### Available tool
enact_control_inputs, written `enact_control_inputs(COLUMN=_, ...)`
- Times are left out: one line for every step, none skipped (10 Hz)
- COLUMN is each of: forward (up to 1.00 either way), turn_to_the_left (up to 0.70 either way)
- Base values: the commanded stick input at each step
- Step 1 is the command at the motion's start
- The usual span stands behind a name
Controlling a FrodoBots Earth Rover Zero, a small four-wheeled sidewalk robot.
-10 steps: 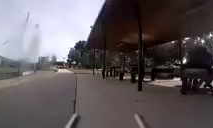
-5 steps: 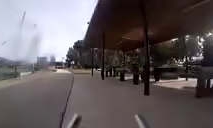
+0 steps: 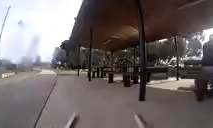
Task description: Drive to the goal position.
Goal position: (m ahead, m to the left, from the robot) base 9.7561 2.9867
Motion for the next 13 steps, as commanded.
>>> enact_control_inputs(forward=1.0, turn_to_the_left=0.32)
enact_control_inputs(forward=1.0, turn_to_the_left=0.0)
enact_control_inputs(forward=1.0, turn_to_the_left=0.0)
enact_control_inputs(forward=1.0, turn_to_the_left=0.0)
enact_control_inputs(forward=1.0, turn_to_the_left=0.0)
enact_control_inputs(forward=1.0, turn_to_the_left=0.0)
enact_control_inputs(forward=1.0, turn_to_the_left=0.11)
enact_control_inputs(forward=1.0, turn_to_the_left=0.26)
enact_control_inputs(forward=1.0, turn_to_the_left=0.0)
enact_control_inputs(forward=1.0, turn_to_the_left=0.0)
enact_control_inputs(forward=1.0, turn_to_the_left=0.0)
enact_control_inputs(forward=1.0, turn_to_the_left=0.1)
enact_control_inputs(forward=1.0, turn_to_the_left=0.22)
